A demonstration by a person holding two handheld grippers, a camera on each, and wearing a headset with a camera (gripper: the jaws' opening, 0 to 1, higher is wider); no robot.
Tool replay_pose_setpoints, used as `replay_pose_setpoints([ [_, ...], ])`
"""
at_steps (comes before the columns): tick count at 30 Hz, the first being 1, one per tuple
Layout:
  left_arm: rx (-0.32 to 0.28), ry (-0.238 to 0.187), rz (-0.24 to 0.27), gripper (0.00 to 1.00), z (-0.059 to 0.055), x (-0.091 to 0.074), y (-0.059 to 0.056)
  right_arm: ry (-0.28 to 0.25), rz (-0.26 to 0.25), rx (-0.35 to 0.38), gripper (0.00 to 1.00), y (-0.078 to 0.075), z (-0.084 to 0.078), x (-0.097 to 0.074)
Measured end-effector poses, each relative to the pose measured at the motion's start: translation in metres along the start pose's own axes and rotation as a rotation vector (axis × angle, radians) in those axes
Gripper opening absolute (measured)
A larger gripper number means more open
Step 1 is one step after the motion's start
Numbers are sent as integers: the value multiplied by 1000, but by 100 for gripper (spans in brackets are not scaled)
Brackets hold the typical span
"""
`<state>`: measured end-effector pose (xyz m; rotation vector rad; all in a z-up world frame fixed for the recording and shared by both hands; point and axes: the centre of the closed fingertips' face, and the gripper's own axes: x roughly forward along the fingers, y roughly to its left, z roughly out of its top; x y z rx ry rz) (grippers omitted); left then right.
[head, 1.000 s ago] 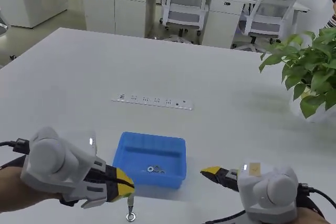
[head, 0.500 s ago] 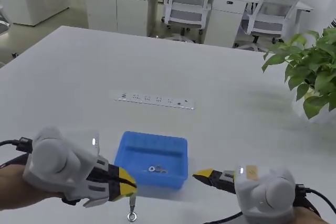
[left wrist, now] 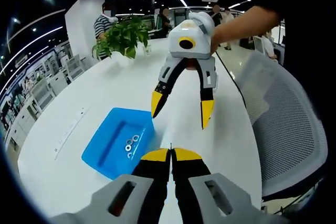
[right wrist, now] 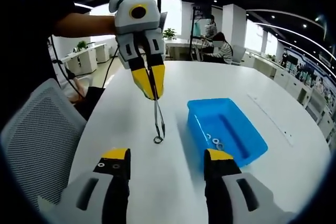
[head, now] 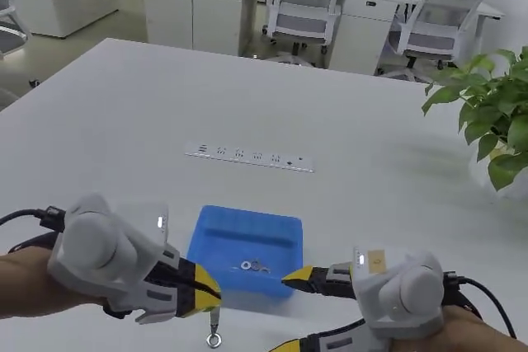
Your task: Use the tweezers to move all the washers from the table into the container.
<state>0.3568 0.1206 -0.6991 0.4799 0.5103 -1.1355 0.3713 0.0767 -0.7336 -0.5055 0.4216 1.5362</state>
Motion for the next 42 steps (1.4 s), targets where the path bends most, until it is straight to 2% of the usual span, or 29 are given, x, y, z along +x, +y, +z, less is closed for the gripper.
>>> replay_pose_setpoints([
  [17,3,1,-11,5,0,1,2,22,98,-68,39,6,8,29],
  [28,6,4,-16,5,1,2,1,28,145,-105,29,6,18,46],
  [42,14,9,-20,5,3,3,-1,60,200,-157,18,14,20,67],
])
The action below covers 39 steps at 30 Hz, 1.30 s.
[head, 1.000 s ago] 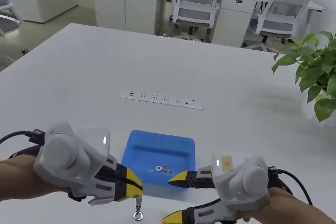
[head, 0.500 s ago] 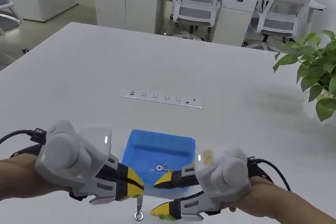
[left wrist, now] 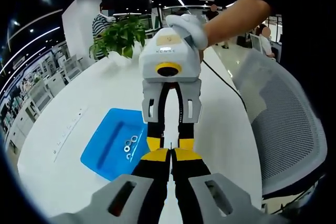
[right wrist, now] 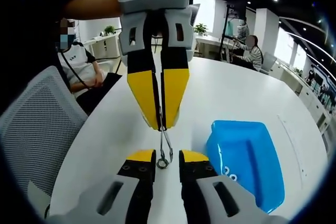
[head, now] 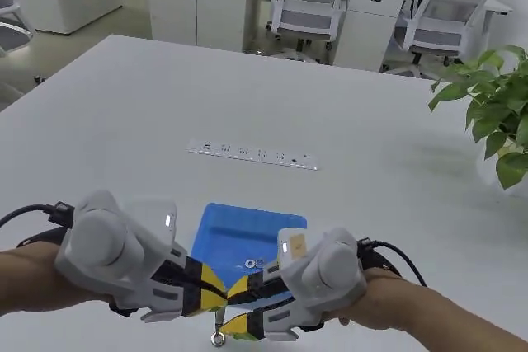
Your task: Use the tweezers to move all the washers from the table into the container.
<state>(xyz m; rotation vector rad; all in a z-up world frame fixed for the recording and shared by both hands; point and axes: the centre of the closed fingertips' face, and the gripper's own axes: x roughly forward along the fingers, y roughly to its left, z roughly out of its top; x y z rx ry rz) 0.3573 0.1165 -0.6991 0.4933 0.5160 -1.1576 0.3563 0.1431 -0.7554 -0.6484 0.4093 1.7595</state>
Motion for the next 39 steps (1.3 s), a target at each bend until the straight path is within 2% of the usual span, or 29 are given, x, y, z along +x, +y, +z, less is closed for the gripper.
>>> replay_pose_setpoints([
  [8,0,5,3,5,0,0,1,12,22,-11,11,2,1,7],
  [18,-13,13,11,5,-5,-3,4,12,16,-15,8,2,1,8],
  [30,-31,9,11,6,-4,-1,4,15,22,-11,7,4,1,7],
  [35,-51,-25,21,10,2,-5,6,21,22,-16,7,4,1,7],
  [39,-69,-42,37,19,5,-9,9,19,18,-19,7,3,4,5],
])
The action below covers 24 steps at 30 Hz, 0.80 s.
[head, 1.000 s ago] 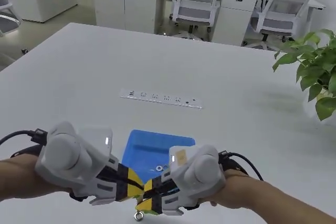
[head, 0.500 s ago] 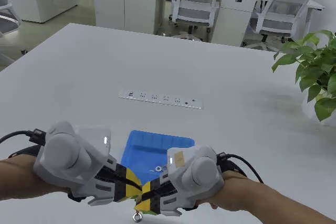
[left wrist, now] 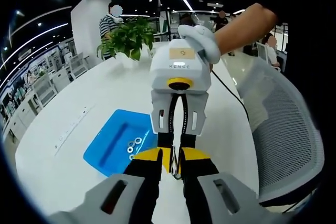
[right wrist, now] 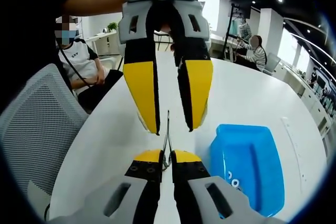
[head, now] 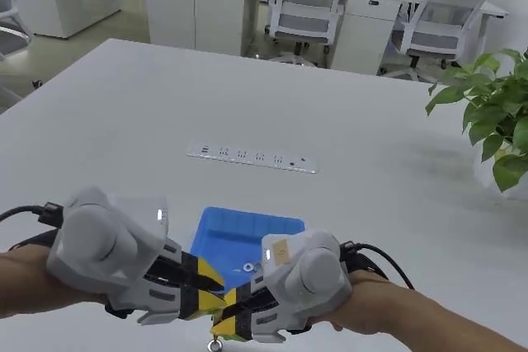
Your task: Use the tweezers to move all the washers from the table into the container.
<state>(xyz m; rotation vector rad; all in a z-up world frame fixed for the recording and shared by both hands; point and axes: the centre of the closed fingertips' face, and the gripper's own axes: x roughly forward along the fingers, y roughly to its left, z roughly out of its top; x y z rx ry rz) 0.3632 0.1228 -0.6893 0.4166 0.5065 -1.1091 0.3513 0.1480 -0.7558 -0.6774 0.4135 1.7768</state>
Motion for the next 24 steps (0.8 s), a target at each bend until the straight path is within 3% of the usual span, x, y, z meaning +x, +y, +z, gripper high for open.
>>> replay_pose_setpoints([
  [3,-4,-20,11,25,1,-4,1,-4,-4,0,7,-1,3,-2],
  [13,-91,-62,59,60,-3,-12,3,-8,-12,-15,7,-3,12,-9],
  [24,-148,-93,94,80,-13,-24,-1,-17,-25,-33,8,-9,28,-21],
])
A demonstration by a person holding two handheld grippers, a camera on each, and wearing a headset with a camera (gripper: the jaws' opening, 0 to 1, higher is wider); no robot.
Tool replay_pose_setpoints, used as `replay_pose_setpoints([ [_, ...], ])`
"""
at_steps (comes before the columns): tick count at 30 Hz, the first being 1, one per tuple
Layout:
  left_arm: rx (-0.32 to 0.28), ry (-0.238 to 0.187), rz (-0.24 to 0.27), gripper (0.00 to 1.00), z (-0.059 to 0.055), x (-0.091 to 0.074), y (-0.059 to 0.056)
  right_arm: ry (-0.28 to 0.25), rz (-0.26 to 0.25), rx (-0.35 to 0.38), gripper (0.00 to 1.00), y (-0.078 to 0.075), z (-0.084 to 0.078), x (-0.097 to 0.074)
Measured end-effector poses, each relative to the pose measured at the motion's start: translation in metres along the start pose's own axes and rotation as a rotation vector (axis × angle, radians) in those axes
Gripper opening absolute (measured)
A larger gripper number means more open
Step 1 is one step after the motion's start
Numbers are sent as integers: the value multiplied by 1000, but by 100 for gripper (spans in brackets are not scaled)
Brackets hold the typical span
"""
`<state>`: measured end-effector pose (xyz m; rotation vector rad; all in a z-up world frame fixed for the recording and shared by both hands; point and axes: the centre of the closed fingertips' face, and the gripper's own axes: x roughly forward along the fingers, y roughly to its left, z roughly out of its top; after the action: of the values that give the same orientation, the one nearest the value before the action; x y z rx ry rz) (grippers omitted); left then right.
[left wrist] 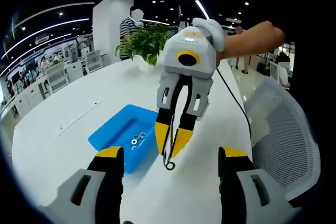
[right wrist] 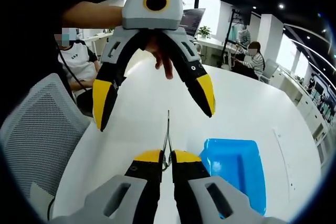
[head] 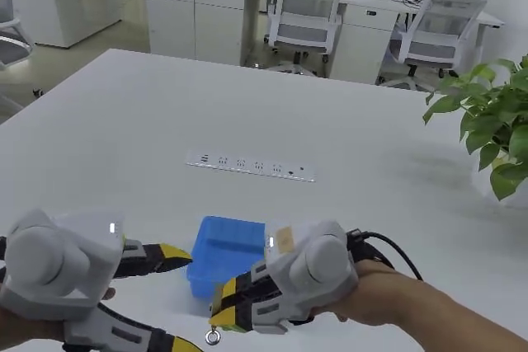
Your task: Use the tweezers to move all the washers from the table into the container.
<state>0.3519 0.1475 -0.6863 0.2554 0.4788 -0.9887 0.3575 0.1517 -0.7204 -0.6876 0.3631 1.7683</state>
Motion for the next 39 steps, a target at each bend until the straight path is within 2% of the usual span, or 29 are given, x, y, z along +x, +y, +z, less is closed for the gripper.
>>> replay_pose_setpoints([
  [9,-34,-36,35,99,-1,-9,1,-7,-9,-9,8,-6,12,-11],
  [14,-38,-37,50,99,-3,-16,5,-12,-18,-12,8,-12,17,-18],
  [23,-48,-45,54,99,0,-16,2,-22,-40,-17,8,-27,26,-29],
  [39,-54,-56,58,99,2,-19,3,-29,-91,-18,8,-62,21,-36],
])
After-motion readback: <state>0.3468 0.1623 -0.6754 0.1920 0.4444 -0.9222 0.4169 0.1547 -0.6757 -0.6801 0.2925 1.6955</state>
